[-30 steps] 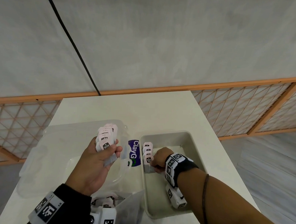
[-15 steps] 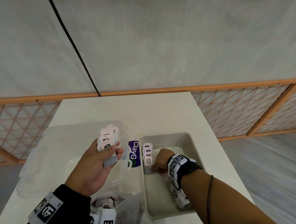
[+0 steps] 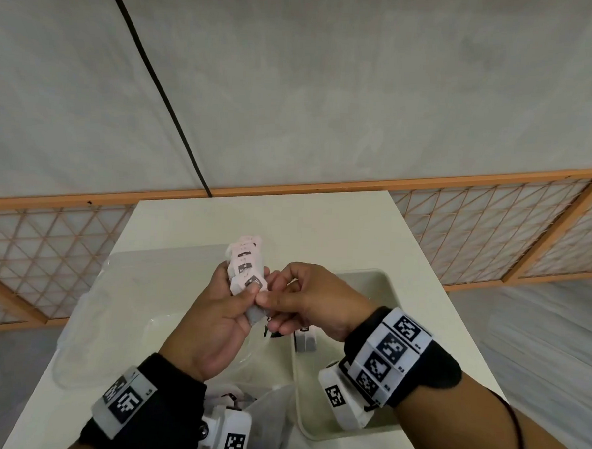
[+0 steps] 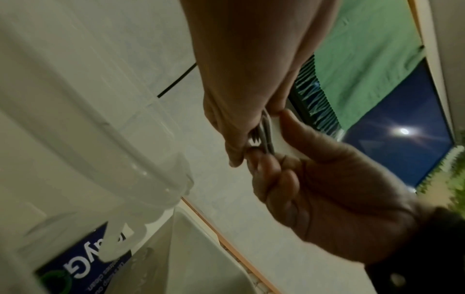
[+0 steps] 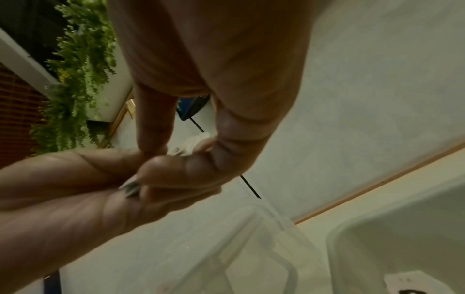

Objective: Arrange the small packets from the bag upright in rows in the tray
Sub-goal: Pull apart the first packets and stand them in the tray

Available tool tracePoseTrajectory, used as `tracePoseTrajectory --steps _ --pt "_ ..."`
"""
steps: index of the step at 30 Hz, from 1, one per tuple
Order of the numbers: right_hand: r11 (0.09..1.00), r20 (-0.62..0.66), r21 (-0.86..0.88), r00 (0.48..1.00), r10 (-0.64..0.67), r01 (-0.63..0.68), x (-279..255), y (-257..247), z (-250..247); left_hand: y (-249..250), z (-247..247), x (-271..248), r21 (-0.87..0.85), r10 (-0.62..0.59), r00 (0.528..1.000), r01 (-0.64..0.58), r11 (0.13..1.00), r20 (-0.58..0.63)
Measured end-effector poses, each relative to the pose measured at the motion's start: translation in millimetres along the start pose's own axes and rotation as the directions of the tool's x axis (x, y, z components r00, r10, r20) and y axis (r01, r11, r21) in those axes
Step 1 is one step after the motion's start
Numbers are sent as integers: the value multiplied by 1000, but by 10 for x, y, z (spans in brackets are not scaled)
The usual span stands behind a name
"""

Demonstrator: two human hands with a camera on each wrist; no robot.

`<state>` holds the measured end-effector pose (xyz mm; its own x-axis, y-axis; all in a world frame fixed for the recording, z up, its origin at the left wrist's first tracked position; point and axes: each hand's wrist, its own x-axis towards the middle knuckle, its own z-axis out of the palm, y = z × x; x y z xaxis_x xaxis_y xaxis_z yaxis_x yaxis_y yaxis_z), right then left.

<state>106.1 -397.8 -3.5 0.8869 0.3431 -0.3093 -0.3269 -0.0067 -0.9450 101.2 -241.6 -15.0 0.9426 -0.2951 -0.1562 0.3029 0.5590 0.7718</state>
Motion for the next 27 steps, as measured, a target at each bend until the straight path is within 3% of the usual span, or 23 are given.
tracePoseTrajectory --steps 7,14,17,20,23,27 --pt "999 -67 -11 997 -46 46 -18 34 -26 6 27 -52 -80 -36 999 37 996 25" --pt "996 -48 -49 996 -79 76 -25 93 -87 -16 -42 -11 -63 -25 990 16 998 -137" --pt "993 -114 -101 991 -69 58 18 124 -177 -13 -60 -1 -37 -20 979 13 999 -202" --pt "995 -258 -86 966 30 -53 135 260 -372 -9 -101 -2 -44 -24 971 14 999 -236" --pt "951 -358 -172 916 184 -258 239 457 -575 -5 -108 -10 -39 -29 965 20 999 -259" --pt "728 -351 -444 849 395 -522 357 706 -649 -20 -99 -23 -29 -45 965 39 999 -258"
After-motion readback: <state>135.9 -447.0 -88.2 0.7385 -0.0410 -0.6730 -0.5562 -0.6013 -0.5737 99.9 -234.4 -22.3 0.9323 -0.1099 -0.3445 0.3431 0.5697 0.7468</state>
